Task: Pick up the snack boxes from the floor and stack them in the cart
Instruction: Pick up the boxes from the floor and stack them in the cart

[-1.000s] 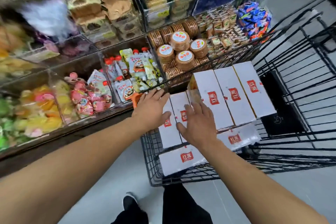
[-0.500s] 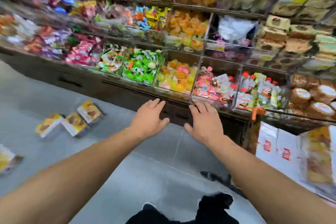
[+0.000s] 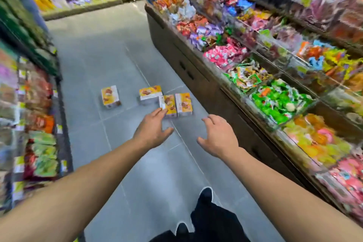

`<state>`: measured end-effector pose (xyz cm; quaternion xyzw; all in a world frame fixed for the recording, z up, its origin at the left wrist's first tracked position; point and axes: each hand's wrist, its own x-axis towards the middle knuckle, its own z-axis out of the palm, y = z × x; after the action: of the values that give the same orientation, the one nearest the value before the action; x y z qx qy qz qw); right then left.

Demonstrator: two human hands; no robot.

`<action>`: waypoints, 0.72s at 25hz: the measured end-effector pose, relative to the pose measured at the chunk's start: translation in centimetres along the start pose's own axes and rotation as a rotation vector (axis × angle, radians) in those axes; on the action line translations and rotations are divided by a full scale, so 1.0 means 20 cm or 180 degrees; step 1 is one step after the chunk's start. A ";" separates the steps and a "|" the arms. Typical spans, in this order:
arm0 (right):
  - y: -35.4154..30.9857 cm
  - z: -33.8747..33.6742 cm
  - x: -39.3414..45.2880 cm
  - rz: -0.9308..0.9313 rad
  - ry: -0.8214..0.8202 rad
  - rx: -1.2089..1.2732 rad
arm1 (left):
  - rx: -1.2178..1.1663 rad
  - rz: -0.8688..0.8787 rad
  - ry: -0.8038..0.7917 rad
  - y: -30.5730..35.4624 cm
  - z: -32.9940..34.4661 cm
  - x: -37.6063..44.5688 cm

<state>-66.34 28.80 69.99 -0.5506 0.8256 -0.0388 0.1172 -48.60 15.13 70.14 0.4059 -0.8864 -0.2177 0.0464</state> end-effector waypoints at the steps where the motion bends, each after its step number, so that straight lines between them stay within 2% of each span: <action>1: -0.08 0.01 0.10 -0.0157 -0.0072 0.0015 | -0.0056 -0.0198 0.0042 -0.11 -0.04 0.01; 10: -0.63 0.09 1.19 -0.1116 -0.0539 0.0098 | -0.0425 -0.1705 0.0586 -0.93 -0.32 0.31; 15: -0.94 0.05 1.77 -0.1523 -0.0785 0.0211 | -0.0568 -0.2349 0.0861 -1.24 -0.51 0.56; 18: -1.15 0.05 2.06 -0.1729 -0.0897 0.0255 | -0.0660 -0.2557 0.1002 -1.44 -0.61 0.70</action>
<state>-60.46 -17.90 67.25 -0.7460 0.6217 -0.0244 0.2375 -34.61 -15.99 67.60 0.7396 -0.6139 -0.2418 0.1330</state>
